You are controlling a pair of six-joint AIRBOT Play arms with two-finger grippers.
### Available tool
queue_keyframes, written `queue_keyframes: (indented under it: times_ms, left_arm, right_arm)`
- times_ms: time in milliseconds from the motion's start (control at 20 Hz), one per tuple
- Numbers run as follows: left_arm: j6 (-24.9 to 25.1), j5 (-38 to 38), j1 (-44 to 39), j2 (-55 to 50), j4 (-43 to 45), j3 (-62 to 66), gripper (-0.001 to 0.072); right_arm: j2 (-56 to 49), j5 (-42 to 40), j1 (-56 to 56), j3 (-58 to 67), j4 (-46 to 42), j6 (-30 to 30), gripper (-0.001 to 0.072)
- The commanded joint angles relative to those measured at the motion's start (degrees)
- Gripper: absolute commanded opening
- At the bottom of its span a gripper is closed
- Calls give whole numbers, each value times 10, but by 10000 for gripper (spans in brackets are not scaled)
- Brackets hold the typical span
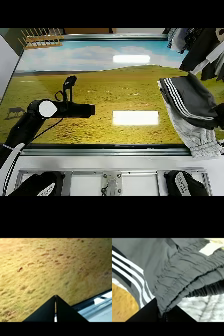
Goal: Fold the clothes and pants, and hang the long-sleeved shirts on hangers.
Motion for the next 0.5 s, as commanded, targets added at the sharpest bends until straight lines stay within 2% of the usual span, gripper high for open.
queue_keyframes:
  times_ms: [0,100,150,200,250,450]
  left_arm:
    - [6,-13,0,0,0,0,5]
    - [12,-21,0,0,0,0,5]
    - [15,-23,0,0,0,0,5]
    - [15,-24,0,0,0,0,5]
    - [15,-26,0,0,0,0,5]
    - [15,-33,0,0,0,0,5]
  right_arm:
    - [21,14,0,-49,-12,-5,18]
    - [22,33,0,-49,-12,-14,30]
    - [22,47,0,-49,-12,-22,114]
    - [22,54,0,-49,-12,-47,407]
    - [22,54,0,-49,-14,-85,641]
    - [37,53,2,18,10,-238,658]
